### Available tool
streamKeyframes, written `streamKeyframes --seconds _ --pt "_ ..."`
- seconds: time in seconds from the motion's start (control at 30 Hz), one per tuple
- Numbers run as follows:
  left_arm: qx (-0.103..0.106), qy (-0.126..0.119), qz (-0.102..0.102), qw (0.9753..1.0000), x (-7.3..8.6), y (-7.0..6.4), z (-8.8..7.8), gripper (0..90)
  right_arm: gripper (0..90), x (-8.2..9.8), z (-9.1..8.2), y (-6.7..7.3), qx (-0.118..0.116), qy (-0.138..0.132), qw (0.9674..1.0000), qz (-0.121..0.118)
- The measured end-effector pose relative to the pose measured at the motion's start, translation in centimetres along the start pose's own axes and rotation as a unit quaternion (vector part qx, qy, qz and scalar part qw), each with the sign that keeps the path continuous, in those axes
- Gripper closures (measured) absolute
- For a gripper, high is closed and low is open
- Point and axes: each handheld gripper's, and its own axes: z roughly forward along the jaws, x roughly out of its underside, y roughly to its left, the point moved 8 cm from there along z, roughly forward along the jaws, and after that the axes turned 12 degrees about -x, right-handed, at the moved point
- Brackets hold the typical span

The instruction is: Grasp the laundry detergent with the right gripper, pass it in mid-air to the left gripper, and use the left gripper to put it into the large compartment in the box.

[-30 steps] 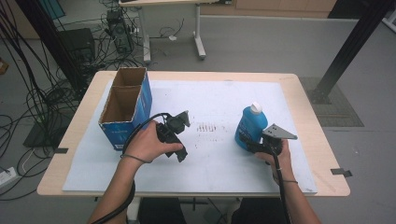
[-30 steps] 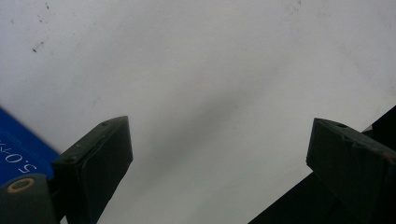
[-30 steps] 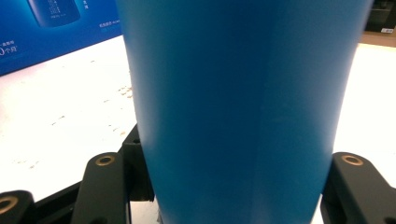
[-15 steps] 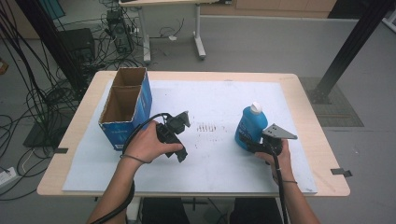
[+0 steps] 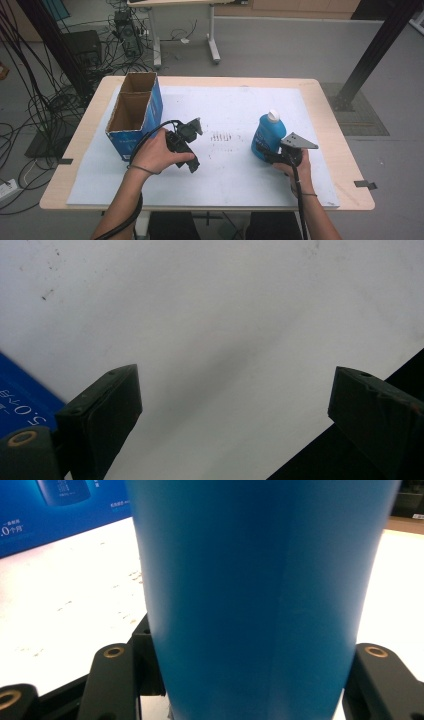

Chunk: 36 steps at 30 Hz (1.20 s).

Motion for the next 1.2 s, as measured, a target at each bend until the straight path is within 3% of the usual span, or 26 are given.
streamKeyframes --seconds 0.3,0.6,0.9,1.2 --pt "-0.002 -0.009 0.014 0.9999 -0.2 0.1 -0.9 7.4 41.0 -0.2 0.1 0.3 -0.02 0.01 0.9997 -0.003" --pt "-0.003 -0.021 0.029 0.9994 -0.4 0.2 -2.4 7.4 41.0 -1.7 -0.4 1.0 -0.053 -0.004 0.9986 -0.002" --pt "-0.007 -0.033 0.053 0.998 -0.8 0.2 -4.3 7.4 41.0 -2.6 -0.6 1.6 -0.081 0.007 0.9966 -0.016" --pt "-0.008 -0.045 0.081 0.9957 -1.2 -0.2 -6.4 7.4 40.9 -3.3 -0.5 3.3 -0.139 0.017 0.9896 -0.034"
